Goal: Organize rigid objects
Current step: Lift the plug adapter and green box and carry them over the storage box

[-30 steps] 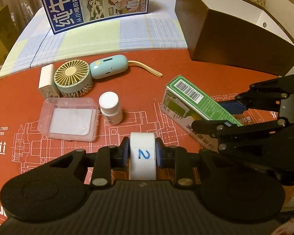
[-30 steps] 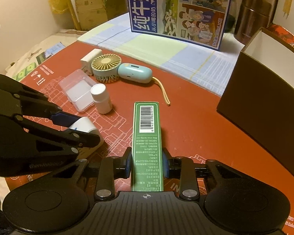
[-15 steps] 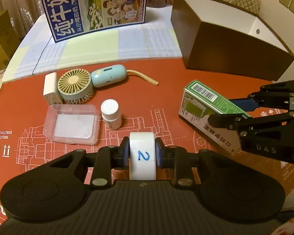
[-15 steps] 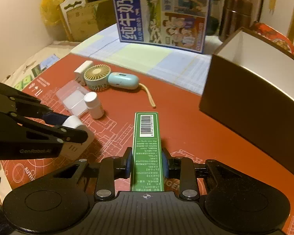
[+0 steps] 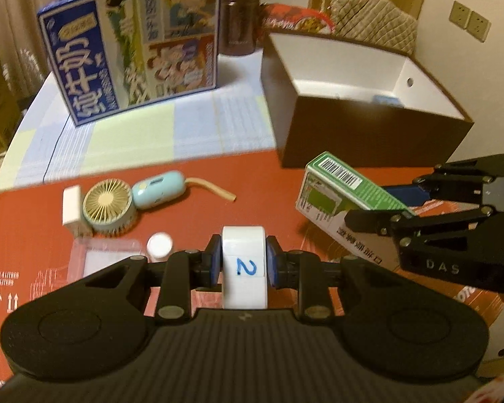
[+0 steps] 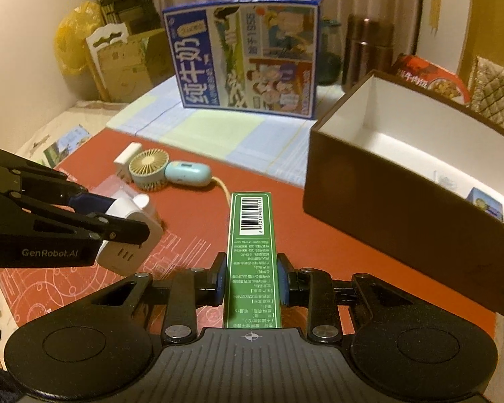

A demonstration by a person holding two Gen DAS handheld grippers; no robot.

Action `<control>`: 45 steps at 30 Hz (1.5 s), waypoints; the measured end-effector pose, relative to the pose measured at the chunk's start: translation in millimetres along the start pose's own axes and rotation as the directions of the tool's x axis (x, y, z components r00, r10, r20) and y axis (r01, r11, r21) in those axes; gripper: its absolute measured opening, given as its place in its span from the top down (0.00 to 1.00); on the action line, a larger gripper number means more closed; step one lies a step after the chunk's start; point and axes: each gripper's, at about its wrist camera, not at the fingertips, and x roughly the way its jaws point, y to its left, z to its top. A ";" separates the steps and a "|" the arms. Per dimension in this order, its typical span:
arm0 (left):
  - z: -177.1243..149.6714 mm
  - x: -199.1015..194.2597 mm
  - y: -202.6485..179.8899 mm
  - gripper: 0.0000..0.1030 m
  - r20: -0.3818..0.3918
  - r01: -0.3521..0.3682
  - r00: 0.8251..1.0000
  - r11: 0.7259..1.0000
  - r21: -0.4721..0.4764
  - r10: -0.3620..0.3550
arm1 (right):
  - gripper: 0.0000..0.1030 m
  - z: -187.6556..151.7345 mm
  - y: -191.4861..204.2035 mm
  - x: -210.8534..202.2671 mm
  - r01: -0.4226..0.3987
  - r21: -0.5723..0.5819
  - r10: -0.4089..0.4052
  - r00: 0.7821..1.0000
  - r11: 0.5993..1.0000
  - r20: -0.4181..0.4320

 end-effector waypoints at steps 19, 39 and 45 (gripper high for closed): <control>57.2 -10.8 -53.0 0.78 0.112 0.066 0.991 0.992 0.111 -0.078 | 0.74 15.1 -41.5 -59.3 0.081 0.078 -0.091 0.988 0.994 0.123; 152.4 23.3 -110.2 0.78 0.169 0.120 0.974 0.977 0.175 -0.150 | 0.74 58.0 -129.0 -81.8 0.133 0.213 -0.178 0.961 0.968 0.211; 182.7 50.5 -117.8 0.78 0.156 0.106 0.978 0.976 0.188 -0.136 | 0.74 74.1 -159.1 -64.8 0.132 0.248 -0.187 0.960 0.960 0.210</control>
